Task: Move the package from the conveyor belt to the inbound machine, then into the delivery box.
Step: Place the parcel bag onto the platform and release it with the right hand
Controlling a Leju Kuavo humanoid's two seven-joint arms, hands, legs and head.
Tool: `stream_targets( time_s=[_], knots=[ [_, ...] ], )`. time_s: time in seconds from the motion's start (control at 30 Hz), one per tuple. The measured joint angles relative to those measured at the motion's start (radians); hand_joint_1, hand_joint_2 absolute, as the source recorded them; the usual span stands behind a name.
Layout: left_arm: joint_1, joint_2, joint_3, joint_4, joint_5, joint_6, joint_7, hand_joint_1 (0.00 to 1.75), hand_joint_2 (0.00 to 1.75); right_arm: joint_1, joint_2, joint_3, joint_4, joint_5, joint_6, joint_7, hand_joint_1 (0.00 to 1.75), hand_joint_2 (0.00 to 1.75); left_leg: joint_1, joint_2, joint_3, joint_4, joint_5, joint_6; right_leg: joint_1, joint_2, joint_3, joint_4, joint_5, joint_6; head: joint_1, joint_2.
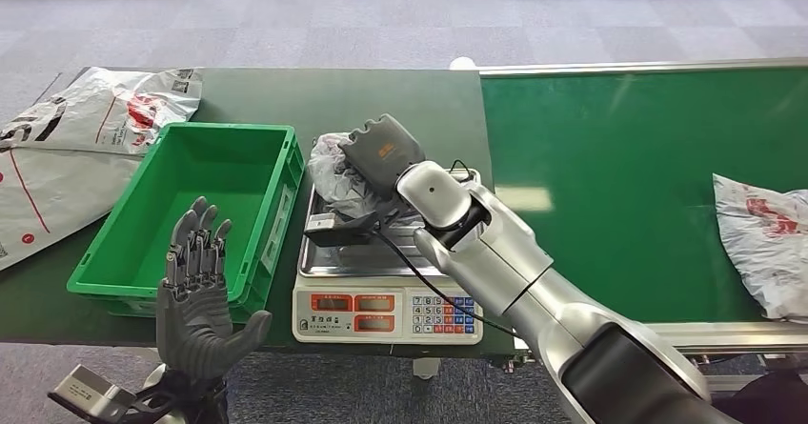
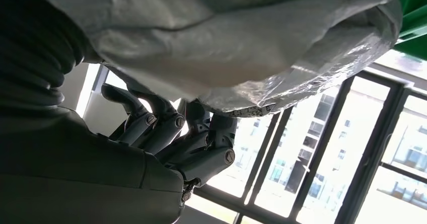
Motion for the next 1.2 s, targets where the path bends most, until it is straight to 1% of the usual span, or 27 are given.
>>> stream_targets(
  time_s=[0.17,0.27,0.3,0.4,0.43,0.53,0.63,0.7,0.83,1.03,1.1,1.2],
  knots=[
    [0.007,0.001,0.0,-0.002,0.002,0.0,0.0,0.0,1.75,-0.001,0.039,0.026,0.044,-0.024,0.003,-0.006,1.75,1.75,0.0,0.0,0.0,0.0,0.0,0.0,0.0,0.0,0.0,0.0,0.0,0.0,0.0,0.0],
    [0.012,0.003,0.0,-0.002,0.002,-0.002,-0.001,0.0,1.75,0.0,0.049,0.033,0.063,-0.05,0.002,-0.012,1.75,1.75,0.0,0.0,0.0,0.0,0.0,0.0,0.0,0.0,0.0,0.0,0.0,0.0,0.0,0.0],
    [0.015,0.003,0.0,-0.002,0.002,-0.002,-0.001,0.0,1.75,0.001,0.051,0.035,0.067,-0.057,0.003,-0.015,1.31,1.75,0.0,0.0,0.0,0.0,0.0,0.0,0.0,0.0,0.0,0.0,0.0,0.0,0.0,0.0],
    [0.022,0.004,0.0,-0.002,0.002,-0.002,-0.001,0.0,1.75,0.002,0.055,0.036,0.077,-0.068,0.005,-0.021,0.0,0.44,0.0,0.0,0.0,0.0,0.0,0.0,0.0,0.0,0.0,0.0,0.0,0.0,0.0,0.0],
    [0.022,0.004,0.0,-0.002,0.002,-0.002,-0.001,0.0,1.75,0.002,0.056,0.036,0.08,-0.077,0.01,-0.029,0.0,0.0,0.0,0.0,0.0,0.0,0.0,0.0,0.0,0.0,0.0,0.0,0.0,0.0,0.0,0.0],
    [0.022,0.005,0.0,-0.002,0.002,-0.005,-0.001,0.0,1.75,0.003,0.056,0.036,0.086,-0.134,0.041,-0.083,0.0,0.0,0.0,0.0,0.0,0.0,0.0,0.0,0.0,0.0,-0.001,0.0,0.0,0.0,0.0,0.0],
    [0.022,0.008,0.0,-0.002,0.002,-0.009,-0.001,0.0,1.75,0.004,0.054,0.034,0.08,-0.243,0.091,-0.171,0.0,0.0,0.0,0.0,0.0,0.0,0.0,0.0,0.0,0.0,-0.001,0.0,0.0,0.0,0.0,0.0],
    [0.021,0.01,0.0,-0.001,0.002,-0.01,-0.001,0.0,1.75,0.004,0.043,0.025,0.055,-0.333,0.135,-0.243,0.0,0.0,0.0,0.0,0.0,0.0,0.0,0.0,0.0,0.0,-0.001,0.0,0.0,0.0,0.0,0.0],
    [0.021,0.014,0.0,-0.001,0.002,-0.01,-0.001,0.0,1.75,0.001,0.02,0.004,0.009,-0.414,0.187,-0.305,0.0,0.0,0.0,0.001,0.0,0.0,0.0,0.0,0.0,0.0,-0.001,0.0,0.0,0.0,0.0,0.0],
    [0.023,0.019,0.0,-0.002,0.004,-0.008,-0.001,0.0,1.75,0.018,-0.024,-0.021,-0.085,-0.613,0.296,-0.456,0.0,0.0,0.0,0.001,0.0,0.0,0.0,0.0,0.0,0.0,-0.001,0.0,0.0,0.0,0.0,0.0],
    [0.023,0.02,0.0,-0.002,0.004,-0.008,-0.001,0.0,1.75,0.027,-0.036,-0.03,-0.114,-0.652,0.314,-0.483,0.0,0.0,0.0,0.001,0.0,0.0,0.0,0.0,0.0,0.0,-0.001,0.0,0.0,0.0,0.0,0.0],
    [0.023,0.021,0.0,-0.002,0.004,-0.008,-0.001,0.0,1.75,0.033,-0.049,-0.037,-0.14,-0.666,0.321,-0.492,0.0,0.0,0.0,0.001,0.0,0.0,0.0,0.0,0.0,0.0,-0.001,0.0,0.0,0.0,0.0,0.0]
  ],
)
